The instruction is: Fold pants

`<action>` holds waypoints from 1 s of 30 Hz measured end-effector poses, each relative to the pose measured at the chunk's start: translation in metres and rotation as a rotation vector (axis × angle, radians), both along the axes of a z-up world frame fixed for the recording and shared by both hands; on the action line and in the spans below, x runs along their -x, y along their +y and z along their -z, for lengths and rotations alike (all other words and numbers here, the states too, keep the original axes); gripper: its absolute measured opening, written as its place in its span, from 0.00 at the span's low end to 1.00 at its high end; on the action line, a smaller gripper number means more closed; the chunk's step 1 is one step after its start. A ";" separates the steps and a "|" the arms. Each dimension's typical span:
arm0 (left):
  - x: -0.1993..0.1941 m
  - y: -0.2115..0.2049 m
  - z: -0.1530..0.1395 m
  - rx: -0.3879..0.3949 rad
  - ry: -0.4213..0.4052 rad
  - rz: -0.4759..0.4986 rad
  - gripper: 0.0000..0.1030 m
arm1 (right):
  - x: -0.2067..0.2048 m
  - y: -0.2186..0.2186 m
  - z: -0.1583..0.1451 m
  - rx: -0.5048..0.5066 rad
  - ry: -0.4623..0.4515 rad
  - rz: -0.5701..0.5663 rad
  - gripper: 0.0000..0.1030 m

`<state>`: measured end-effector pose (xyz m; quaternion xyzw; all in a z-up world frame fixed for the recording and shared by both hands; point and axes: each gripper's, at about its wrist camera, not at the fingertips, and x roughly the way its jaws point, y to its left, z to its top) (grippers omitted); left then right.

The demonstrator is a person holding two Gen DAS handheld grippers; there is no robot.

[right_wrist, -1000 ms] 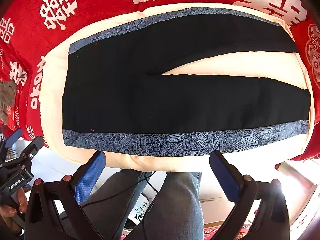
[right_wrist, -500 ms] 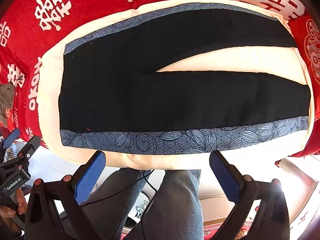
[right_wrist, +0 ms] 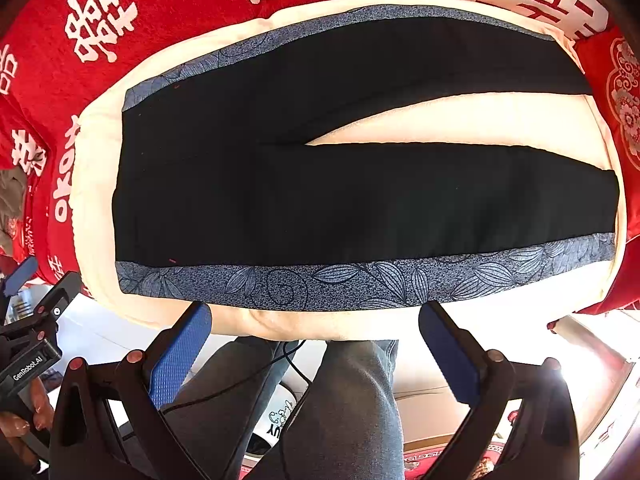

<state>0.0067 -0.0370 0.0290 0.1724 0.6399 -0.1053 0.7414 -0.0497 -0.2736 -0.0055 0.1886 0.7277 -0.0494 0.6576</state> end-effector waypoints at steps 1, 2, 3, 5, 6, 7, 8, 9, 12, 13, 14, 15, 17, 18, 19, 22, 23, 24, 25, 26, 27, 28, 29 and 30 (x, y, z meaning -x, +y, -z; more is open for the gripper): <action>0.000 0.000 0.000 -0.002 0.001 0.000 1.00 | 0.000 0.000 0.000 0.000 0.001 0.000 1.00; -0.001 -0.001 0.001 -0.003 0.003 0.001 1.00 | 0.000 -0.001 0.000 0.001 0.003 0.001 1.00; -0.001 -0.001 0.001 -0.003 0.004 0.001 1.00 | 0.000 -0.001 0.001 0.001 0.004 0.002 1.00; -0.002 -0.002 0.001 -0.005 0.005 0.002 1.00 | -0.001 -0.002 0.001 0.001 0.006 0.005 1.00; -0.002 -0.002 0.001 -0.006 0.005 0.002 1.00 | -0.001 -0.002 0.001 0.001 0.007 0.006 1.00; -0.003 -0.003 0.001 -0.008 0.005 0.001 1.00 | -0.001 -0.002 0.001 0.001 0.007 0.006 1.00; -0.003 -0.003 0.002 -0.008 0.006 0.001 1.00 | -0.001 -0.003 0.001 0.002 0.008 0.006 1.00; -0.003 -0.003 0.002 -0.008 0.007 0.001 1.00 | -0.001 -0.002 0.001 0.001 0.007 0.005 1.00; -0.004 -0.004 0.002 -0.010 0.011 0.000 1.00 | -0.001 -0.004 0.002 0.000 0.008 0.003 1.00; -0.004 -0.005 0.003 -0.012 0.012 0.000 1.00 | -0.001 -0.005 0.002 0.000 0.009 0.004 1.00; -0.004 -0.006 0.003 -0.014 0.013 0.001 1.00 | -0.001 -0.005 0.003 -0.001 0.010 0.004 1.00; -0.004 -0.006 0.003 -0.016 0.015 0.002 1.00 | -0.001 -0.006 0.004 -0.003 0.011 0.005 1.00; -0.005 -0.008 0.004 -0.021 0.016 0.003 1.00 | -0.001 -0.008 0.005 -0.010 0.017 0.009 1.00; -0.005 -0.009 0.004 -0.024 0.016 0.003 1.00 | -0.001 -0.007 0.006 -0.010 0.019 0.011 1.00; -0.006 -0.010 0.004 -0.027 0.016 0.003 1.00 | -0.001 -0.008 0.006 -0.010 0.021 0.011 1.00; -0.008 -0.014 0.002 -0.033 0.016 -0.001 1.00 | -0.003 -0.011 0.006 -0.013 0.021 0.015 1.00; -0.009 -0.015 0.002 -0.033 0.017 -0.003 1.00 | -0.004 -0.013 0.006 -0.013 0.020 0.015 1.00; -0.009 -0.017 0.001 -0.035 0.017 -0.006 1.00 | -0.004 -0.015 0.006 -0.014 0.018 0.014 1.00; -0.009 -0.018 0.000 -0.036 0.017 -0.011 1.00 | -0.005 -0.016 0.005 -0.015 0.016 0.013 1.00; -0.010 -0.020 -0.001 -0.037 0.016 -0.016 1.00 | -0.006 -0.018 0.005 -0.017 0.015 0.008 1.00; -0.010 -0.022 -0.002 -0.039 0.015 -0.023 1.00 | -0.006 -0.020 0.005 -0.019 0.013 0.004 1.00; -0.010 -0.023 -0.003 -0.041 0.016 -0.031 1.00 | -0.007 -0.021 0.004 -0.020 0.012 -0.001 1.00; -0.009 -0.025 -0.004 -0.043 0.016 -0.040 1.00 | -0.007 -0.023 0.004 -0.021 0.010 -0.008 1.00; -0.008 -0.027 -0.005 -0.046 0.018 -0.052 1.00 | -0.007 -0.026 0.004 -0.025 0.008 -0.016 1.00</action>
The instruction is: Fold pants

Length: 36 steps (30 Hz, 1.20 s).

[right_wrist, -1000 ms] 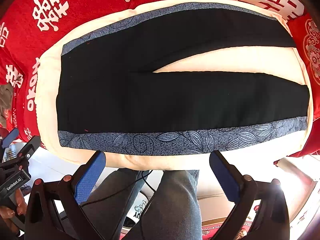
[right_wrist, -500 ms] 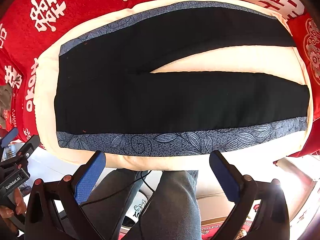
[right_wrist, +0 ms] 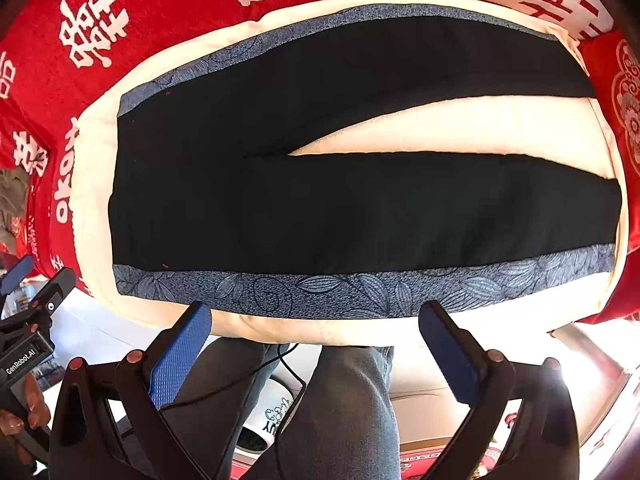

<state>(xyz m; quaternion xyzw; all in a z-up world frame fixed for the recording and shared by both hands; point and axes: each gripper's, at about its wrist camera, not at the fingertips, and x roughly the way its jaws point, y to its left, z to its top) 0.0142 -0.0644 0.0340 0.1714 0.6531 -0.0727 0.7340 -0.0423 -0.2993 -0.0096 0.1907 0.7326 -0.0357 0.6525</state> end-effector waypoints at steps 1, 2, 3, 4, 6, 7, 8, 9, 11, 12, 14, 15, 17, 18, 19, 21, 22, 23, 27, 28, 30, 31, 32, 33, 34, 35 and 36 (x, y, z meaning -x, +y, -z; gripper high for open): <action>0.002 -0.002 -0.001 -0.003 0.000 -0.011 1.00 | -0.001 -0.002 0.000 -0.005 -0.001 -0.008 1.00; 0.004 -0.004 -0.002 -0.005 0.001 -0.023 1.00 | -0.001 -0.004 0.001 -0.010 -0.001 -0.018 1.00; 0.006 -0.006 -0.003 -0.007 0.001 -0.041 1.00 | -0.001 -0.006 0.001 -0.015 -0.001 -0.031 1.00; 0.009 -0.008 -0.003 -0.008 0.001 -0.059 1.00 | 0.000 -0.009 0.001 -0.018 -0.001 -0.042 1.00; 0.014 -0.010 -0.002 -0.006 0.007 -0.107 1.00 | 0.001 -0.013 0.002 -0.025 0.000 -0.071 1.00; 0.017 -0.011 -0.001 -0.006 0.011 -0.131 1.00 | 0.001 -0.015 0.003 -0.025 0.000 -0.082 1.00; 0.019 -0.011 0.001 -0.008 0.013 -0.158 1.00 | 0.001 -0.017 0.004 -0.023 0.000 -0.098 1.00; 0.021 -0.012 0.002 -0.009 0.014 -0.186 1.00 | 0.001 -0.019 0.005 -0.023 0.000 -0.107 1.00; 0.026 -0.012 0.005 -0.007 0.023 -0.233 1.00 | 0.000 -0.021 0.007 -0.019 -0.007 -0.134 1.00; 0.030 -0.012 0.006 -0.003 0.031 -0.251 1.00 | 0.000 -0.021 0.007 -0.014 -0.009 -0.144 1.00; 0.035 -0.013 0.007 0.008 0.042 -0.259 1.00 | -0.001 -0.021 0.008 -0.003 -0.011 -0.157 1.00; 0.037 -0.014 0.008 0.008 0.042 -0.248 1.00 | -0.001 -0.020 0.008 -0.002 -0.016 -0.156 1.00; 0.041 -0.015 0.010 -0.002 0.038 -0.220 1.00 | 0.000 -0.018 0.006 0.004 -0.028 -0.155 1.00; 0.041 -0.013 0.012 -0.001 0.037 -0.208 1.00 | 0.000 -0.016 0.006 0.014 -0.036 -0.156 1.00; 0.041 -0.011 0.015 0.007 0.038 -0.200 1.00 | 0.000 -0.013 0.005 0.023 -0.045 -0.155 1.00; 0.040 -0.006 0.023 0.021 0.048 -0.182 1.00 | 0.001 -0.008 0.007 0.044 -0.058 -0.150 1.00; 0.040 -0.003 0.029 0.022 0.056 -0.168 1.00 | 0.002 -0.006 0.008 0.056 -0.062 -0.146 1.00; 0.039 -0.001 0.033 0.027 0.059 -0.156 1.00 | 0.003 -0.004 0.009 0.070 -0.066 -0.139 1.00; 0.038 0.008 0.051 0.035 0.047 -0.096 1.00 | 0.010 0.010 0.019 0.116 -0.088 -0.121 1.00; 0.038 0.010 0.054 0.042 0.044 -0.090 1.00 | 0.012 0.014 0.022 0.125 -0.091 -0.123 1.00; 0.038 0.017 0.061 0.057 0.035 -0.085 1.00 | 0.016 0.022 0.030 0.136 -0.095 -0.126 1.00; 0.038 0.020 0.064 0.065 0.030 -0.084 1.00 | 0.018 0.025 0.033 0.138 -0.098 -0.124 1.00; 0.038 0.023 0.067 0.072 0.024 -0.085 1.00 | 0.021 0.029 0.038 0.135 -0.103 -0.117 1.00; 0.038 0.027 0.071 0.077 0.021 -0.087 1.00 | 0.023 0.031 0.041 0.133 -0.104 -0.111 1.00; 0.038 0.031 0.075 0.085 0.018 -0.091 1.00 | 0.025 0.032 0.044 0.129 -0.105 -0.101 1.00; 0.039 0.035 0.078 0.096 0.014 -0.095 1.00 | 0.028 0.034 0.048 0.106 -0.117 -0.078 1.00; 0.039 0.041 0.081 0.107 0.006 -0.102 1.00 | 0.030 0.035 0.050 0.083 -0.131 -0.061 1.00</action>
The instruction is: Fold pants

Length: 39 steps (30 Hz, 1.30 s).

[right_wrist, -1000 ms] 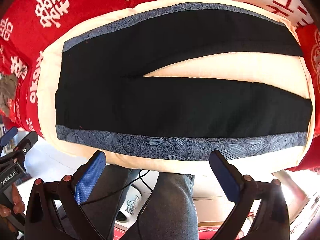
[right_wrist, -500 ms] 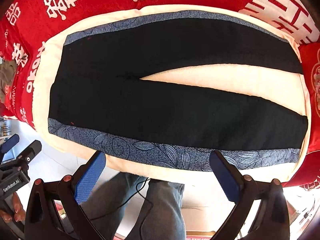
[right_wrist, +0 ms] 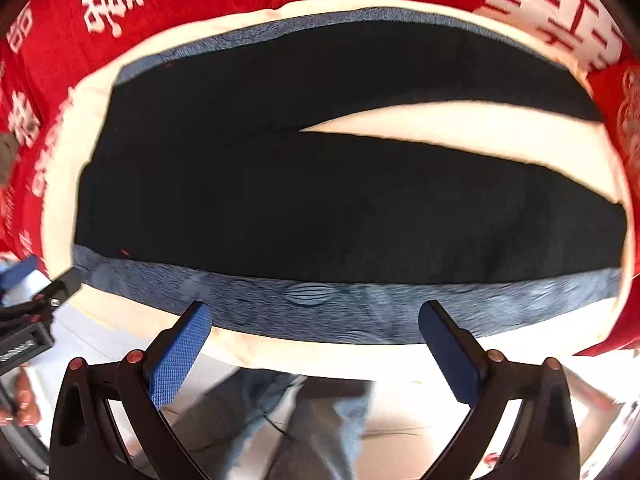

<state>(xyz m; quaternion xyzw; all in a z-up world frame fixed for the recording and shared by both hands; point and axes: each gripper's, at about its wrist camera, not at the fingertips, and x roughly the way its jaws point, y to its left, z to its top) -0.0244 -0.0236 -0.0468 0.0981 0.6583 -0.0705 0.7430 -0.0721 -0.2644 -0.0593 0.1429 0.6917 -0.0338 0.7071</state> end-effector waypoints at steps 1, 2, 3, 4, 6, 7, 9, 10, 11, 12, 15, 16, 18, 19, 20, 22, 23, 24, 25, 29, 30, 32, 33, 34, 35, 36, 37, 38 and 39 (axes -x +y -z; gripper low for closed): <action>0.000 0.006 0.003 0.010 -0.008 -0.010 1.00 | 0.003 0.001 0.003 -0.048 -0.023 0.027 1.00; 0.000 0.011 0.004 0.026 -0.016 -0.022 1.00 | 0.006 0.001 0.005 -0.108 -0.049 0.054 1.00; 0.000 0.020 0.007 0.056 -0.027 -0.040 1.00 | 0.009 0.002 0.008 -0.170 -0.069 0.075 1.00; 0.000 0.027 0.009 0.085 -0.031 -0.058 1.00 | 0.012 0.004 0.012 -0.245 -0.088 0.098 1.00; 0.001 0.042 0.016 0.172 -0.015 -0.102 1.00 | 0.021 0.011 0.025 -0.438 -0.118 0.156 1.00; 0.001 0.048 0.020 0.210 -0.004 -0.122 1.00 | 0.025 0.015 0.032 -0.511 -0.120 0.179 1.00; 0.003 0.062 0.030 0.272 0.014 -0.163 1.00 | 0.034 0.027 0.052 -0.624 -0.107 0.216 0.94; 0.005 0.066 0.035 0.296 0.023 -0.174 1.00 | 0.038 0.036 0.064 -0.663 -0.096 0.222 0.88; 0.007 0.070 0.040 0.315 0.031 -0.183 1.00 | 0.041 0.042 0.073 -0.677 -0.087 0.221 0.84; 0.009 0.074 0.045 0.328 0.038 -0.190 1.00 | 0.045 0.050 0.085 -0.689 -0.072 0.221 0.80; 0.016 0.079 0.056 0.358 0.053 -0.208 1.00 | 0.055 0.065 0.115 -0.750 -0.061 0.261 0.78; 0.019 0.081 0.059 0.370 0.057 -0.213 1.00 | 0.055 0.067 0.121 -0.763 -0.064 0.275 0.77; 0.023 0.084 0.065 0.391 0.066 -0.222 1.00 | 0.053 0.068 0.131 -0.784 -0.088 0.306 0.75; 0.025 0.085 0.067 0.394 0.071 -0.222 1.00 | 0.052 0.068 0.134 -0.799 -0.103 0.324 0.72; 0.027 0.085 0.070 0.394 0.076 -0.221 1.00 | 0.050 0.068 0.139 -0.814 -0.112 0.349 0.69; 0.030 0.087 0.076 0.386 0.086 -0.224 1.00 | 0.044 0.061 0.144 -0.869 -0.127 0.424 0.51; 0.031 0.088 0.079 0.388 0.095 -0.230 1.00 | 0.042 0.060 0.147 -0.887 -0.124 0.456 0.39; 0.031 0.090 0.084 0.392 0.108 -0.244 1.00 | 0.039 0.062 0.151 -0.907 -0.115 0.483 0.12; 0.031 0.090 0.087 0.403 0.120 -0.260 1.00 | 0.036 0.062 0.149 -0.918 -0.121 0.503 0.08; 0.024 0.102 0.088 0.523 0.136 -0.383 1.00 | 0.031 0.059 0.118 -0.928 -0.184 0.450 0.08; 0.020 0.104 0.088 0.553 0.132 -0.415 1.00 | 0.032 0.060 0.110 -0.931 -0.190 0.434 0.08; 0.011 0.106 0.091 0.597 0.131 -0.461 1.00 | 0.032 0.059 0.103 -0.927 -0.194 0.404 0.08; 0.005 0.105 0.096 0.612 0.137 -0.484 1.00 | 0.032 0.060 0.100 -0.919 -0.192 0.383 0.08; 0.000 0.104 0.100 0.621 0.146 -0.500 0.95 | 0.036 0.058 0.099 -0.913 -0.189 0.369 0.08; -0.004 0.102 0.105 0.615 0.158 -0.520 0.77 | 0.034 0.059 0.099 -0.909 -0.182 0.353 0.08; -0.007 0.101 0.109 0.599 0.168 -0.529 0.74 | 0.034 0.060 0.099 -0.905 -0.174 0.337 0.08; -0.007 0.100 0.110 0.596 0.165 -0.534 0.73 | 0.033 0.059 0.101 -0.902 -0.169 0.322 0.12; -0.007 0.100 0.106 0.605 0.140 -0.526 0.48 | 0.033 0.059 0.102 -0.899 -0.162 0.308 0.12; -0.008 0.097 0.103 0.607 0.136 -0.497 0.36 | 0.034 0.058 0.105 -0.894 -0.149 0.298 0.13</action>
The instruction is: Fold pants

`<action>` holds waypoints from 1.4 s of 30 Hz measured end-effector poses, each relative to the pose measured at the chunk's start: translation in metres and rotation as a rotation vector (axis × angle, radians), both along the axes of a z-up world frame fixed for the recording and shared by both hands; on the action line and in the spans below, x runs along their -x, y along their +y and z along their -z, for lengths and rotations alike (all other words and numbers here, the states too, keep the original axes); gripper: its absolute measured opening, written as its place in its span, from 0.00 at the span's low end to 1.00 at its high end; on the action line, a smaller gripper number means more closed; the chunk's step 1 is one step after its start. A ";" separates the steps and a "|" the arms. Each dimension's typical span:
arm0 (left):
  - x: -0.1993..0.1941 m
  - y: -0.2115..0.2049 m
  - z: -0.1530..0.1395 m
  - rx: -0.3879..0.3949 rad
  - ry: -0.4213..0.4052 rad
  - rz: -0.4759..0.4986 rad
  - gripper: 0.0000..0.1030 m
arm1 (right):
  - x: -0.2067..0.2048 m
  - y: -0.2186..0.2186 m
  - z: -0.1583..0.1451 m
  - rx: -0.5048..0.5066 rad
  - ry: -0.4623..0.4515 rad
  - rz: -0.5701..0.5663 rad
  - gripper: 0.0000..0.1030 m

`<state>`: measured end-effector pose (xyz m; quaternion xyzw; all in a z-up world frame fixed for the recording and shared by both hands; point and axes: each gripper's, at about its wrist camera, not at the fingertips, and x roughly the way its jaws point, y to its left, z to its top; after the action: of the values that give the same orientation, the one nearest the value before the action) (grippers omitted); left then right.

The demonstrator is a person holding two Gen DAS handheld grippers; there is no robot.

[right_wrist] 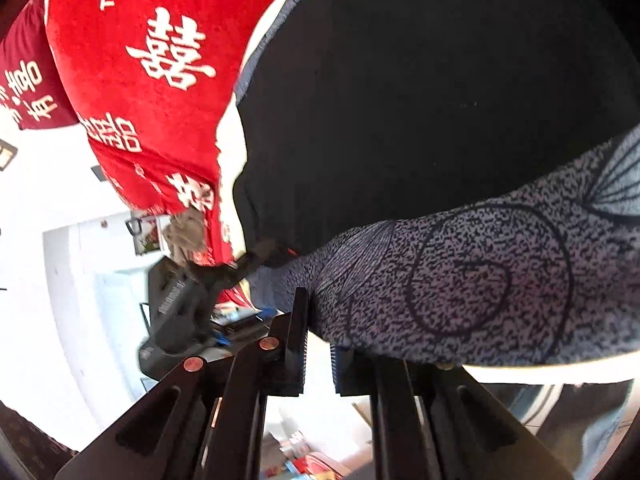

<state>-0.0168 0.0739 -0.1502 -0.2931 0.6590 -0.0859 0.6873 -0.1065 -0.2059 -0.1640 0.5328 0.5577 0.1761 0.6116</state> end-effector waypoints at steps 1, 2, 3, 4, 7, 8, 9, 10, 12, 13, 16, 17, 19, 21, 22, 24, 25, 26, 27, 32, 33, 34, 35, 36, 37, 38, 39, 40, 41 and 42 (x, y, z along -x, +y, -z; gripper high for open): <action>-0.001 0.000 0.001 0.007 0.001 0.023 0.30 | 0.004 -0.003 0.003 -0.003 0.008 -0.005 0.15; 0.000 0.002 0.001 0.014 0.000 0.024 0.30 | 0.008 -0.008 0.007 0.000 0.015 0.001 0.16; -0.001 0.003 0.001 0.020 0.004 0.029 0.30 | 0.015 -0.015 0.011 0.010 0.025 0.014 0.22; -0.002 0.004 0.001 0.022 0.006 0.040 0.30 | 0.024 -0.023 0.014 0.019 0.035 0.031 0.32; -0.007 0.003 -0.005 0.029 -0.005 0.085 0.30 | 0.048 -0.048 0.021 0.041 0.062 0.086 0.41; -0.008 0.001 -0.007 0.028 -0.007 0.100 0.30 | 0.052 -0.055 0.023 0.041 0.068 0.108 0.41; -0.008 -0.001 -0.008 0.024 -0.008 0.114 0.30 | 0.059 -0.065 0.025 0.036 0.073 0.142 0.41; -0.009 -0.002 -0.008 0.016 -0.009 0.127 0.30 | 0.065 -0.073 0.026 0.027 0.073 0.179 0.41; -0.007 0.002 -0.007 0.001 -0.001 0.143 0.30 | 0.075 -0.090 0.030 -0.008 0.072 0.270 0.41; -0.007 0.001 -0.005 -0.007 0.004 0.148 0.30 | 0.078 -0.096 0.033 -0.045 0.071 0.320 0.40; -0.008 -0.002 -0.002 -0.050 0.018 0.166 0.30 | 0.085 -0.106 0.038 -0.111 0.125 0.438 0.06; -0.008 -0.002 -0.004 -0.058 0.020 0.163 0.30 | 0.085 -0.107 0.034 -0.095 0.153 0.454 0.06; -0.007 -0.001 -0.020 -0.056 0.001 0.138 0.30 | 0.077 -0.107 0.014 -0.034 0.138 0.423 0.06; -0.010 -0.001 -0.042 -0.055 -0.035 0.121 0.30 | 0.059 -0.110 -0.022 0.045 0.078 0.352 0.06; -0.014 -0.002 -0.051 -0.054 -0.052 0.115 0.30 | 0.051 -0.113 -0.037 0.063 0.048 0.324 0.06; -0.027 -0.006 -0.070 -0.052 -0.085 0.101 0.30 | 0.031 -0.125 -0.063 0.093 -0.001 0.266 0.06; -0.035 -0.010 -0.078 -0.052 -0.104 0.098 0.30 | 0.015 -0.131 -0.077 0.110 -0.025 0.231 0.06; -0.043 -0.013 -0.084 -0.054 -0.122 0.097 0.30 | 0.006 -0.135 -0.084 0.118 -0.043 0.204 0.06; -0.055 -0.019 -0.092 -0.052 -0.151 0.097 0.30 | -0.011 -0.141 -0.093 0.130 -0.064 0.171 0.07; -0.115 -0.041 -0.107 -0.084 -0.264 0.074 0.31 | -0.110 -0.169 -0.100 0.163 -0.092 0.059 0.09; -0.132 -0.047 -0.103 -0.095 -0.277 0.066 0.33 | -0.127 -0.174 -0.094 0.170 -0.090 0.042 0.10; -0.145 -0.052 -0.098 -0.115 -0.286 0.060 0.40 | -0.147 -0.179 -0.089 0.182 -0.088 0.025 0.11; -0.158 -0.057 -0.092 -0.152 -0.295 0.049 0.50 | -0.165 -0.180 -0.083 0.188 -0.081 0.011 0.11; -0.173 -0.061 -0.082 -0.197 -0.304 0.037 0.51 | -0.190 -0.183 -0.072 0.187 -0.063 -0.012 0.11; -0.186 -0.065 -0.071 -0.221 -0.306 0.036 0.51 | -0.208 -0.187 -0.061 0.190 -0.051 -0.023 0.11; -0.196 -0.064 -0.060 -0.246 -0.302 0.034 0.52 | -0.222 -0.189 -0.051 0.199 -0.040 -0.034 0.11; -0.208 -0.069 -0.046 -0.284 -0.290 0.029 0.53 | -0.239 -0.189 -0.038 0.211 -0.027 -0.058 0.11; -0.219 -0.074 -0.032 -0.336 -0.277 0.026 0.59 | -0.254 -0.189 -0.024 0.236 -0.013 -0.078 0.11; -0.228 -0.077 -0.022 -0.380 -0.269 0.023 0.62 | -0.265 -0.188 -0.011 0.264 0.002 -0.094 0.11; -0.236 -0.080 -0.014 -0.420 -0.262 0.023 0.62 | -0.273 -0.186 0.000 0.280 0.020 -0.109 0.12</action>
<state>0.2194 -0.0059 -0.1365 -0.1226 0.5710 0.0076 0.8117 0.1668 -0.3919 -0.1639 0.4127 0.6110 0.1243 0.6640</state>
